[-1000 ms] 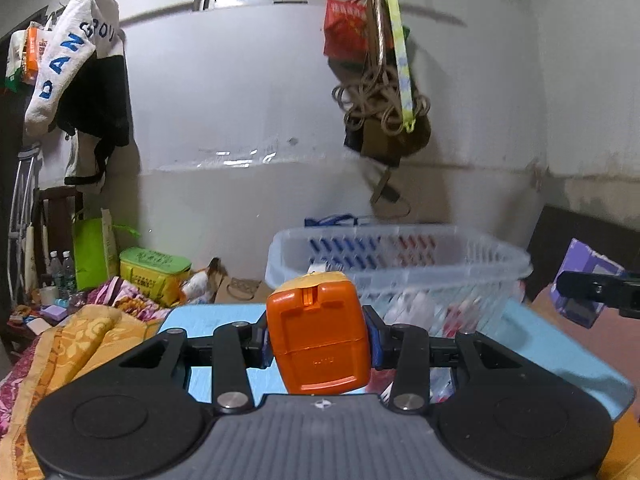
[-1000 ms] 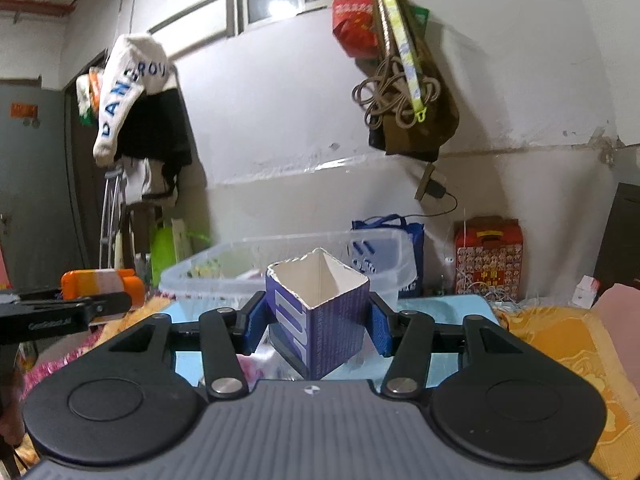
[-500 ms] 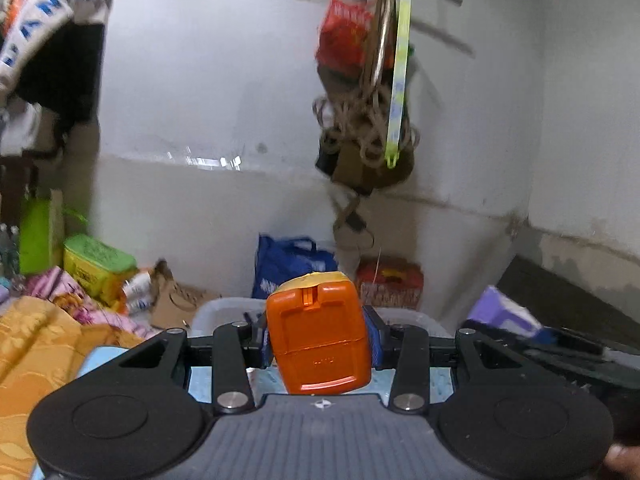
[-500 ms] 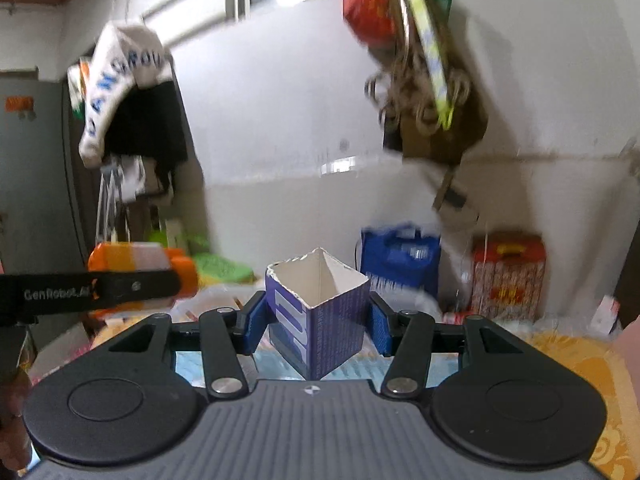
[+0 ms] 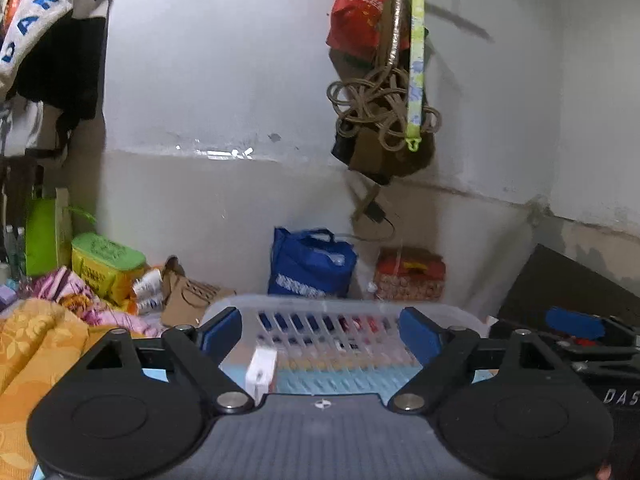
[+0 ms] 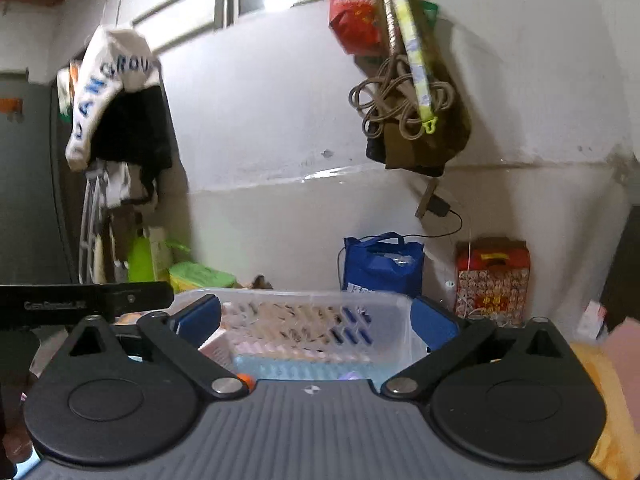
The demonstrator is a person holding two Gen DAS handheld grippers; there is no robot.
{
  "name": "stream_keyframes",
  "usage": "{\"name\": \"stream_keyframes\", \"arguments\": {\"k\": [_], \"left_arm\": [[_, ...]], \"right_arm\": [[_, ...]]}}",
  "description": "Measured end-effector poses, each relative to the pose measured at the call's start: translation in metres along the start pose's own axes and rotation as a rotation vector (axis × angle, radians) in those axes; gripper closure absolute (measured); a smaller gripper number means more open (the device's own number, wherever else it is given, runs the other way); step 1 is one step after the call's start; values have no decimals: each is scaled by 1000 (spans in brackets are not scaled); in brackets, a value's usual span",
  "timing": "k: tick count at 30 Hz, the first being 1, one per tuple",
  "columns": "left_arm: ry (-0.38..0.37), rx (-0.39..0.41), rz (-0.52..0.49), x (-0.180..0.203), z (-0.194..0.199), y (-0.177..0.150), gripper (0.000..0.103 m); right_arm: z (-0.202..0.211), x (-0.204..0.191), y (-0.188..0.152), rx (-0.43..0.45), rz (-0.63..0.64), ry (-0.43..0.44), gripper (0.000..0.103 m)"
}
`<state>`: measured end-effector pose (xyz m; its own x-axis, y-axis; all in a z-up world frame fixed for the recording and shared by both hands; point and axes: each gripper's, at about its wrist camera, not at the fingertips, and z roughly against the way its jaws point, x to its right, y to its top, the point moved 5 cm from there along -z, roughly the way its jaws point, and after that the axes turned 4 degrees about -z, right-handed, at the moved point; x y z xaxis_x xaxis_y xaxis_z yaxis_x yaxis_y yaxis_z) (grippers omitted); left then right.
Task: Organize objects
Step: 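Carry the carton and pill bottle over the basket and release both, then grasp the red wrapped ball with the right tool while the left tool grasps the KENT box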
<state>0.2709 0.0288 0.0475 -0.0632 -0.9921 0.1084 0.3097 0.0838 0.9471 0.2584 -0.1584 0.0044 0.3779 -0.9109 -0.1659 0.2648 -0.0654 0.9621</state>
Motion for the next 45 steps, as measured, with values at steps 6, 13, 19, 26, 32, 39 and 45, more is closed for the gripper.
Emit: {"name": "stream_keyframes", "arguments": {"k": [6,13,19,26,32,39,45], "left_arm": [[-73,-53,-28,2,54,-66,11],[-50,-187,151,-33,35,-115,15],[-104,-213,106,-20,30,-121,16],[-132,-289,155,-10,12,-136,17],[-119,-309,168,-15,9,-146,16],[-19,-257,47,-6,22,-139,26],[17,-255,15,-20,31,-139,26]], "right_arm": [[41,6,-71,-102,-79,23,0],[18,6,-101,-248,-21,-78,9],[7,-5,-117,-285,30,-55,31],[10,-1,-122,-299,-18,-35,35],[3,3,-128,-325,-36,-22,42],[3,-2,-132,-346,14,-22,57],[3,-5,-133,-336,45,-28,56]]}}
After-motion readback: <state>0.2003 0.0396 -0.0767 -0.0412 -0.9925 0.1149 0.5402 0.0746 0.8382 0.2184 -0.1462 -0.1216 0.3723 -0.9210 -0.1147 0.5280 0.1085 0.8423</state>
